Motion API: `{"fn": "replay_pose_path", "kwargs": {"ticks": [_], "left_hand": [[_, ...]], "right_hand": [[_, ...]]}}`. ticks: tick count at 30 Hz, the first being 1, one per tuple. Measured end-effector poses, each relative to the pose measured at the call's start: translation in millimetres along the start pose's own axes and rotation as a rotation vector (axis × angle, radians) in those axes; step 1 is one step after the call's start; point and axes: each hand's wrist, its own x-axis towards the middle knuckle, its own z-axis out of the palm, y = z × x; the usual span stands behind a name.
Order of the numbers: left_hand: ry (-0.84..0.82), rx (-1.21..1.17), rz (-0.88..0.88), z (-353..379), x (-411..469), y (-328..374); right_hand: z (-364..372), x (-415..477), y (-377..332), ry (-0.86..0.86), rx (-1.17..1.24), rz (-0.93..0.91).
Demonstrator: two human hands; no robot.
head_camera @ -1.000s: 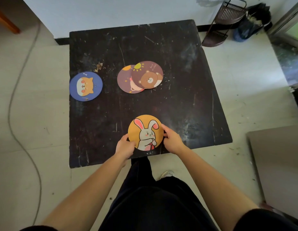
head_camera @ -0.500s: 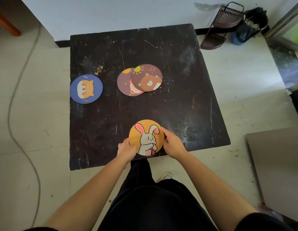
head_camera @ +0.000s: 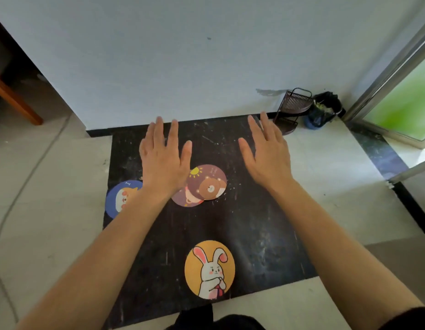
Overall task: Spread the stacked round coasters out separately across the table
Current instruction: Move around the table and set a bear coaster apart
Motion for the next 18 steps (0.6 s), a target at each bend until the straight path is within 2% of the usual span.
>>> {"fn": "replay_pose_path", "kwargs": {"ticks": [4, 8, 12, 18], "left_hand": [[0.140, -0.015, 0.066, -25.6, 45.3, 25.5], [0.121, 0.012, 0.093, -26.6, 66.0, 58.4], [0.080, 0.042, 0.114, -15.8, 61.0, 107.0], [0.161, 0.048, 0.142, -4.5, 35.9, 227.2]], "right_hand": [[-31.7, 41.2, -0.6, 0.147, -0.053, -0.079], [-53.7, 51.6, 23.1, 0.228, -0.099, -0.081], [-78.4, 36.3, 74.5, 0.260, -0.125, -0.033], [-140.7, 2.2, 186.5, 0.325, -0.126, -0.003]]}}
